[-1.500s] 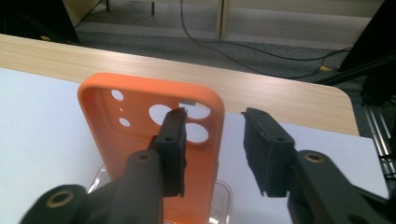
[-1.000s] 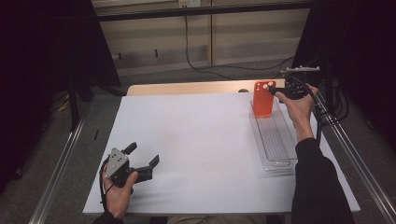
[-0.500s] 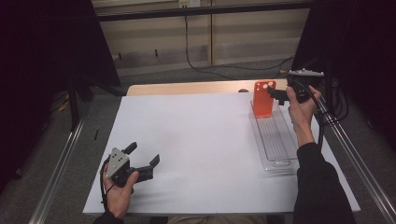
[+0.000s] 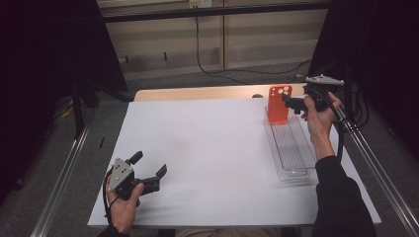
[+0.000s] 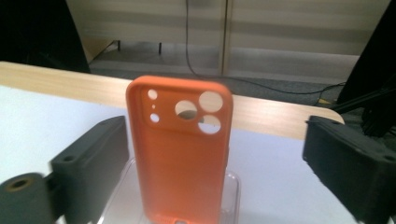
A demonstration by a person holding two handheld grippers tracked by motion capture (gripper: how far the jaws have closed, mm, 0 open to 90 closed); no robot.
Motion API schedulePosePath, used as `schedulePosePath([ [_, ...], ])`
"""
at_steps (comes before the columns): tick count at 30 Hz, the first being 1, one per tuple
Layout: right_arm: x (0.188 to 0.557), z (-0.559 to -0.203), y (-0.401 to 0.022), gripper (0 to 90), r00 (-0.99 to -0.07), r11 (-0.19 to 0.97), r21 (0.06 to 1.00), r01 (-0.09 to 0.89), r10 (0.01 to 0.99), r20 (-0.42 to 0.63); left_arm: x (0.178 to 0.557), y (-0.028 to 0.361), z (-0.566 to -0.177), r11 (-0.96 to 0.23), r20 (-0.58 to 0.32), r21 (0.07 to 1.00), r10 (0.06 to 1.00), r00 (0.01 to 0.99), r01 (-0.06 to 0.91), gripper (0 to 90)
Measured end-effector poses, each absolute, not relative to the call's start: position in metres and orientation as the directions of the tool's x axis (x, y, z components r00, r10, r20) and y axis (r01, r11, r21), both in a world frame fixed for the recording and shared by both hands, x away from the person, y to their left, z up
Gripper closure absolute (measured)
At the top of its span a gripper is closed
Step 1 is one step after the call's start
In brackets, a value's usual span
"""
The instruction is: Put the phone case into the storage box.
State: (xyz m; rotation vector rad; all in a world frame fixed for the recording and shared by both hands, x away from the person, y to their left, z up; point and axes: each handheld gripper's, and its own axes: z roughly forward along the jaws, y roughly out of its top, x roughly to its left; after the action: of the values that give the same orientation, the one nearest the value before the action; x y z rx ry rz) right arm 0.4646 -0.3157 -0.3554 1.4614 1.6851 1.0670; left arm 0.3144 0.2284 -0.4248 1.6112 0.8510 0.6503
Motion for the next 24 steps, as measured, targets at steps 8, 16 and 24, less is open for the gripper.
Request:
schedulePosePath([
  [8,0.454,-0.358,-0.312,7.2,-0.177,0.064,0.920,0.386,0.984,0.006,0.313,0.230,-0.424,-0.102,-0.021,0.979,0.815,0.579,0.178,3.6],
  [16,0.440,-0.364,-0.302,9.9,-0.200,0.090,0.945,0.315,0.979,-0.027,0.309,0.231,-0.425,-0.105,-0.018,0.978,0.820,0.572,0.180,3.5],
  [24,0.422,-0.373,-0.302,10.4,-0.201,0.071,0.961,0.266,0.979,-0.016,0.309,0.231,-0.424,-0.105,-0.012,0.980,0.820,0.572,0.171,3.6],
])
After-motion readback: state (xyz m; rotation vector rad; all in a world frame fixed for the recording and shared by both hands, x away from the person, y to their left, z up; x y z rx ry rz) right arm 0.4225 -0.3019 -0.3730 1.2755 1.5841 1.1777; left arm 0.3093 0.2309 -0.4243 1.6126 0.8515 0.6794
